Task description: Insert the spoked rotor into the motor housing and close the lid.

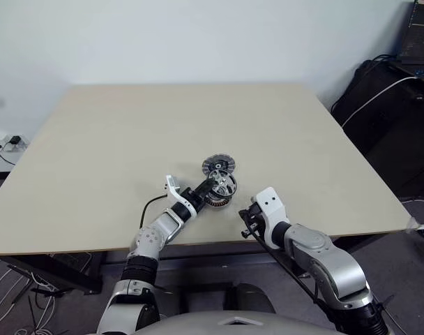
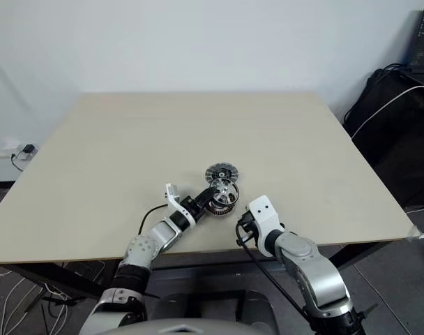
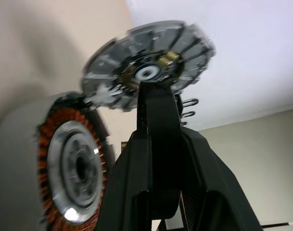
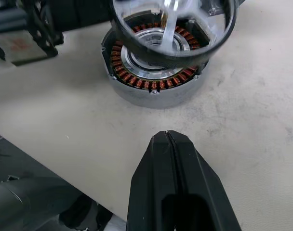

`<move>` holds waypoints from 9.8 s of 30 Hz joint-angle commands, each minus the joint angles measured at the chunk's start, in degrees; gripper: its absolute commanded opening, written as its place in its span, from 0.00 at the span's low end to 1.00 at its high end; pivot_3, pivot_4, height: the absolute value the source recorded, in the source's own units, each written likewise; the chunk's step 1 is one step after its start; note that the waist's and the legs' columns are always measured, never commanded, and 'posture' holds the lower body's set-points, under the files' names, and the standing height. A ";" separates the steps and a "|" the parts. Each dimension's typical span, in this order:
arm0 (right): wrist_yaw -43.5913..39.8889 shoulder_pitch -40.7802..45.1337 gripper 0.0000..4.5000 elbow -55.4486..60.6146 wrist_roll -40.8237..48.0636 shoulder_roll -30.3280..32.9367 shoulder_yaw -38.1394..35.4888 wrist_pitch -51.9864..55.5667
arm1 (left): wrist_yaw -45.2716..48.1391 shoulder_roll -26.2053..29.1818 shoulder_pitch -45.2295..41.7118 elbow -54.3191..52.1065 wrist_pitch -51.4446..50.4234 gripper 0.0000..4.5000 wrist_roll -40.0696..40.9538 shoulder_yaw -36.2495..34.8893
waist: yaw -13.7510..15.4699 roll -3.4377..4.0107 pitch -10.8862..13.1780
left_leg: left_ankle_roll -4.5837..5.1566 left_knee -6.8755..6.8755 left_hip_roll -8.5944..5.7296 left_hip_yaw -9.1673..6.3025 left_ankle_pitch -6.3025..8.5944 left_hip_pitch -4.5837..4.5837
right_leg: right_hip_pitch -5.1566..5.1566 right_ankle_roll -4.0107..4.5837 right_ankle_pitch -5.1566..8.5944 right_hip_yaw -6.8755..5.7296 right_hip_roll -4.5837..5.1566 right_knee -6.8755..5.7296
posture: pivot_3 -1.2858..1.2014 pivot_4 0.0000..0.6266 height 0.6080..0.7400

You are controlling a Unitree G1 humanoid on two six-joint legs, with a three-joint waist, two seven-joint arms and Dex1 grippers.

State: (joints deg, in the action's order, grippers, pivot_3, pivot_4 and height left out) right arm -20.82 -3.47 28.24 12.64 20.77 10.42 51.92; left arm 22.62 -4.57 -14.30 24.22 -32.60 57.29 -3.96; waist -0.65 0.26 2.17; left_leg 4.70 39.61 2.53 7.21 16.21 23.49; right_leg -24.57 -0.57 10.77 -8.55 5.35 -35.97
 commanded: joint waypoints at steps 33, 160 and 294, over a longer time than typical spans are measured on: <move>-0.39 4.18 0.00 -1.04 0.01 -0.69 0.14 -1.82 | 0.59 -0.92 9.38 -21.66 12.07 0.81 -16.63 6.06 | 0.08 -0.02 -0.20 | -0.21 0.11 0.00 -0.01 0.11 -0.01 | 0.01 0.00 -0.02 0.04 -0.01 -0.06 | 0.52 0.00 1.00; 0.58 29.19 0.00 -35.68 -10.62 -14.07 5.63 -14.09 | -6.07 3.18 27.74 -34.26 24.75 0.81 -36.49 6.92 | -0.16 0.24 -0.32 | -0.23 0.11 0.05 0.08 0.13 -0.06 | -0.07 -0.01 -0.03 0.05 -0.02 -0.13 | 0.52 0.00 1.00; -23.96 32.13 0.01 -5.96 -14.52 -1.56 16.23 25.40 | -3.10 8.69 31.67 -26.74 40.40 0.81 -51.27 16.60 | 0.07 0.57 -0.20 | -0.09 0.10 0.06 0.22 0.22 0.28 | -0.73 0.03 -0.03 -0.03 0.23 -0.14 | 0.52 0.00 1.00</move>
State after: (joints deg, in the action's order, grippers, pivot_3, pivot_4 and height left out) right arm -46.36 26.45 18.84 -3.03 19.78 28.96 76.37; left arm 18.96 4.51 18.25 -2.26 7.71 5.67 12.11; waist -0.58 0.83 1.98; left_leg 4.60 39.72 2.59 7.43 16.43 23.77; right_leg -25.30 -0.54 10.75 -8.58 5.58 -36.13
